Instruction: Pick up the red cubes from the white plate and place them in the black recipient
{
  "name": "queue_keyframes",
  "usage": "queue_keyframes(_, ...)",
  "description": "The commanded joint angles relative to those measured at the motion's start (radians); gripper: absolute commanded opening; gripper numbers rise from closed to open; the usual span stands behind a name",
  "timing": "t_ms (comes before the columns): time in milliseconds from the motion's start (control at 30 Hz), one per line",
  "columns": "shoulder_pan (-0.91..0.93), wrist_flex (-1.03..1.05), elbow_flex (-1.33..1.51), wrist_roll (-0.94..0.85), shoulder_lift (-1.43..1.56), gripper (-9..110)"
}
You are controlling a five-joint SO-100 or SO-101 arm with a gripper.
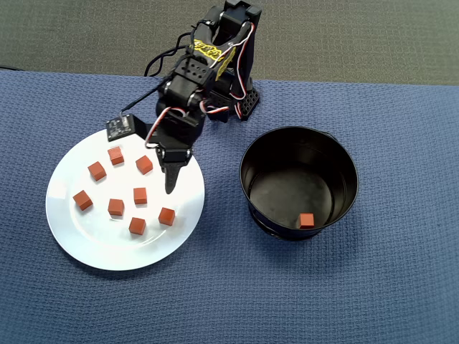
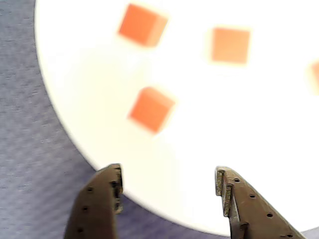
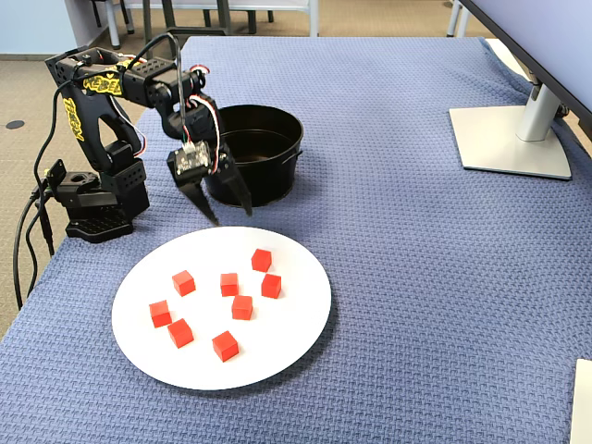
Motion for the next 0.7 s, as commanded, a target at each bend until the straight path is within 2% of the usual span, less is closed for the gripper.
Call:
queue_keyframes(0,0.043,-0.057,-0.020,-0.161,-0.021,21)
queue_keyframes(67,0.041,-0.120,0.011,-0.210,-0.034,21)
queue_keyframes(200,0.035,-0.216,0.005,0.044,-0.078,19)
queue_keyframes(300,0.032,-0.206,-0.021,0.267,-0.132,19)
queue_keyframes(433,0.018,-0.179,-0.044,0.479,-0.196,19)
queue_keyframes(667,-0.035,-0.071,-0.155,0.635,-0.281,18)
